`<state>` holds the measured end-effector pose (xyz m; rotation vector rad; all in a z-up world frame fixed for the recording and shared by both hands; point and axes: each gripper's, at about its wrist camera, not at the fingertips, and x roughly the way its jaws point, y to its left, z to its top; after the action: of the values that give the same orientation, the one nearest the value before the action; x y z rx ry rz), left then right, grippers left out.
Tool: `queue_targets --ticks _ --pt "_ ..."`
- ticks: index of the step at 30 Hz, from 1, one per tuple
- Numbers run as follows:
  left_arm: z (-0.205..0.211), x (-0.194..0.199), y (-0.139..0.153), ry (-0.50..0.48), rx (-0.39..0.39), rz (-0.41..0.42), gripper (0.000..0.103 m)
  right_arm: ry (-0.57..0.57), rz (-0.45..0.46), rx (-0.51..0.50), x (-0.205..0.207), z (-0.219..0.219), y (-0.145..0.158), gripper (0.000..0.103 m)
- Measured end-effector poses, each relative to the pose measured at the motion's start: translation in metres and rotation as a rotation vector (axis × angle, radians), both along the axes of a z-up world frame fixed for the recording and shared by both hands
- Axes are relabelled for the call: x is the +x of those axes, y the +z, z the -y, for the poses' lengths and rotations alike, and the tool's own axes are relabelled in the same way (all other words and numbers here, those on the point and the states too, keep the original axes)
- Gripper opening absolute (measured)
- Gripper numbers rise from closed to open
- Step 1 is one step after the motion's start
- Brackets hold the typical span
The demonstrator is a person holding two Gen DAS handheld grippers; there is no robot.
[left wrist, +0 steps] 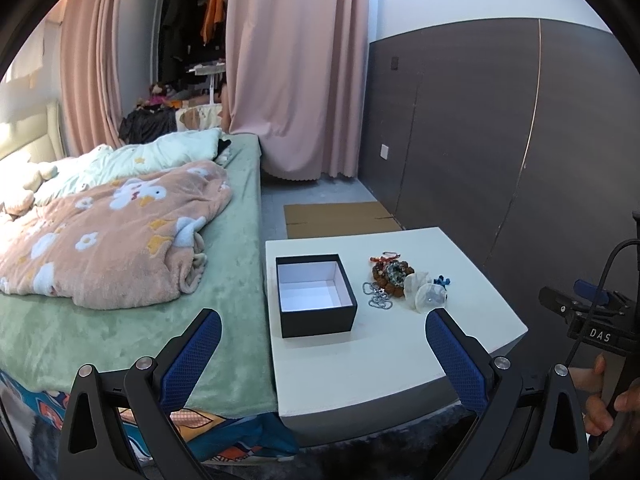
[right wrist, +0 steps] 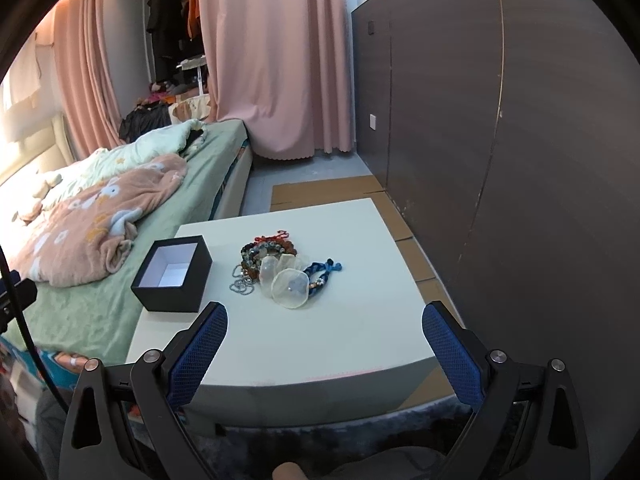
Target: Organize jewelry
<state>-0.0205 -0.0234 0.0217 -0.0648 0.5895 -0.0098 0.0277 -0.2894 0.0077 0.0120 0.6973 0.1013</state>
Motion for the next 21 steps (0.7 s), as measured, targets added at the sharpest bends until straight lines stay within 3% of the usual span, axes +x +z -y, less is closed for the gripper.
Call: queue_targets --ticks 21 --pt "-0.0022 -0.0085 0.0073 -0.012 -0.029 0.005 0.102 0.024 -0.019 0.047 -0.0084 0.0049 0.0024 0.098"
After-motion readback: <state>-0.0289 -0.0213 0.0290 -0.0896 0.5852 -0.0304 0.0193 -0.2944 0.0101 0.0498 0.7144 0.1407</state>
